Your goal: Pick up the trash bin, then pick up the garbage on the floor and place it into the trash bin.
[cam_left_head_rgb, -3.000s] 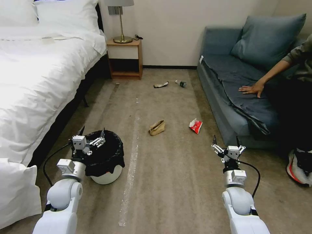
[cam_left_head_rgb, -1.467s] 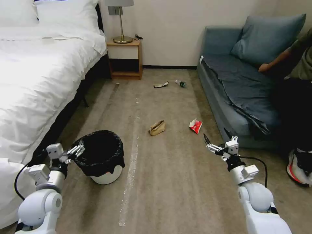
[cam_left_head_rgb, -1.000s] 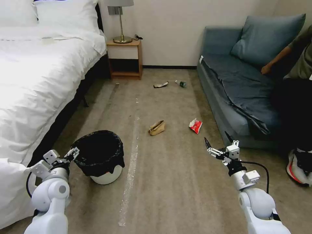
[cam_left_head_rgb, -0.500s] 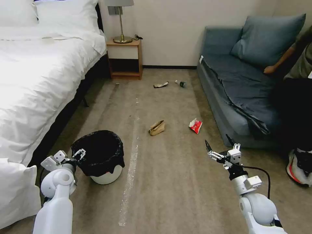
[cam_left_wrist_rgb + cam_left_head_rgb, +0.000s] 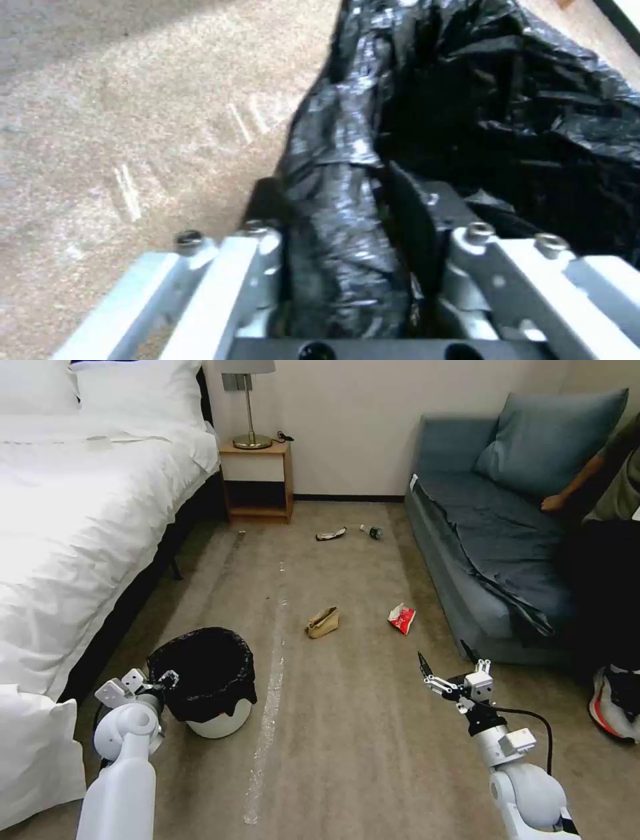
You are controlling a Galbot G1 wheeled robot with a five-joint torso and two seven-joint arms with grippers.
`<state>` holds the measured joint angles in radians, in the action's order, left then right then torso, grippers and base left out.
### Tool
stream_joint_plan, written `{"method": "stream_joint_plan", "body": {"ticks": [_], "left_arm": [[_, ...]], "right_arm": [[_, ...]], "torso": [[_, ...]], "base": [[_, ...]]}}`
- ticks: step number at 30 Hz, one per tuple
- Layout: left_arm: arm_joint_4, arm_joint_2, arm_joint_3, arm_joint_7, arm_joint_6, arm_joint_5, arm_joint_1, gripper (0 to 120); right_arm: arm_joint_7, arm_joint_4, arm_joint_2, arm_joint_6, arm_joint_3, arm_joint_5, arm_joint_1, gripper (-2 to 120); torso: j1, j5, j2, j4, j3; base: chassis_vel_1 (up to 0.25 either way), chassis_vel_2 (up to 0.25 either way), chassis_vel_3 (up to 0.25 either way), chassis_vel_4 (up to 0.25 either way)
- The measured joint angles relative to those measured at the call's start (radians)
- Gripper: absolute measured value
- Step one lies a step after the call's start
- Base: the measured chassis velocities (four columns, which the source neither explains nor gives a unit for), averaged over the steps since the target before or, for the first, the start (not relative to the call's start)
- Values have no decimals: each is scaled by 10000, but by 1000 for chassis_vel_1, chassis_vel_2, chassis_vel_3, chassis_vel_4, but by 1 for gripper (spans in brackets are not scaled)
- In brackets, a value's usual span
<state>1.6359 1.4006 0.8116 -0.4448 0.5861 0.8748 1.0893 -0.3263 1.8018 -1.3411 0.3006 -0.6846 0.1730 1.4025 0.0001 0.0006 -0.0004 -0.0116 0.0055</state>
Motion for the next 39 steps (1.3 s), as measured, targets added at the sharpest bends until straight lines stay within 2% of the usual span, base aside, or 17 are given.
{"method": "stream_joint_plan", "body": {"ticks": [1, 3, 4, 5, 7, 9, 13, 22, 24, 26, 29, 31, 32, 34, 35, 37, 39], "left_arm": [[0, 0, 0, 0, 0, 0, 0, 33], [4, -4, 24, 73, 5, -31, 74, 22], [16, -13, 44, 146, 5, -55, 128, 16], [16, -13, 44, 146, 5, -55, 128, 16], [83, -16, 91, 260, 17, -66, 265, 7], [124, -14, 124, 305, 21, -82, 351, 3], [134, -11, 240, 396, 19, -87, 505, 3], [350, 36, 313, 455, -67, -213, 726, 3], [591, 53, 305, 517, -128, -535, 866, 3], [1490, 54, 328, 585, -521, -1650, 1244, 3], [1855, 69, 349, 585, -688, -2137, 1356, 3], [2566, 135, 355, 499, -1039, -3219, 1561, 3], [2566, 135, 355, 499, -1039, -3219, 1561, 3], [3214, 203, 265, 223, -1104, -3657, 1737, 3], [3214, 203, 265, 223, -1104, -3657, 1737, 3], [3895, 281, 99, -82, -1051, -3792, 1962, 3], [4140, 311, 45, -160, -998, -3826, 2034, 3]], "right_arm": [[0, 0, 0, 0, 0, 0, 0, 100], [-24, 117, 12, -263, 4, 10, 35, 100], [179, 284, 30, -631, 87, 94, 90, 100], [179, 284, 30, -631, 87, 94, 90, 100], [602, 342, 6, -967, 177, 121, 53, 100], [856, 242, -20, -939, 219, 26, -46, 100], [1138, 363, -3, -1264, 296, -161, -31, 100], [2081, 285, -109, -856, 411, -1218, -330, 100], [2125, 234, -125, -687, 345, -1398, -410, 100], [2221, -2, -173, -314, 278, -1504, -619, 100], [2242, -109, -215, -114, 253, -1610, -717, 100], [2378, -396, -359, 481, 199, -2251, -964, 100], [2378, -396, -359, 481, 199, -2251, -964, 100], [2624, -669, -486, 887, 197, -2779, -1238, 100], [2624, -669, -486, 887, 197, -2779, -1238, 100], [2828, -1030, -558, 1398, 179, -3344, -1469, 100], [2857, -1144, -559, 1583, 168, -3465, -1499, 100]], "torso": [[0, 0, 0, 0, 0], [0, -2, 0, 1, 0], [0, -8, 0, -1, 0], [0, -8, 0, -1, 0], [0, -9, 0, -3, 1], [0, -8, 0, -3, 0], [0, -7, 0, -4, 0], [0, -13, 0, -5, 2], [1, -21, -1, -9, 4], [1, -11, -1, -7, 4], [1, -12, -1, -5, 3], [1, -8, -1, -6, 3], [1, -8, -1, -6, 3], [1, -8, -1, -5, 2], [1, -8, -1, -5, 2], [2, -8, -1, -4, 2], [1, -8, -1, -4, 2]], "base": [[0, 0, 0, 0], [0, 0, 0, 0], [0, 0, 0, 0], [0, 0, 0, 0], [0, 0, 0, 0], [0, 0, 0, 0], [0, 0, 0, 0], [0, 0, 0, 0], [0, 0, 0, 0], [0, 0, 0, 0], [0, 0, 0, 0], [0, 0, 0, 0], [0, 0, 0, 0], [0, 0, 0, 0], [0, 0, 0, 0], [0, 0, 0, 0], [0, 0, 0, 0]]}}
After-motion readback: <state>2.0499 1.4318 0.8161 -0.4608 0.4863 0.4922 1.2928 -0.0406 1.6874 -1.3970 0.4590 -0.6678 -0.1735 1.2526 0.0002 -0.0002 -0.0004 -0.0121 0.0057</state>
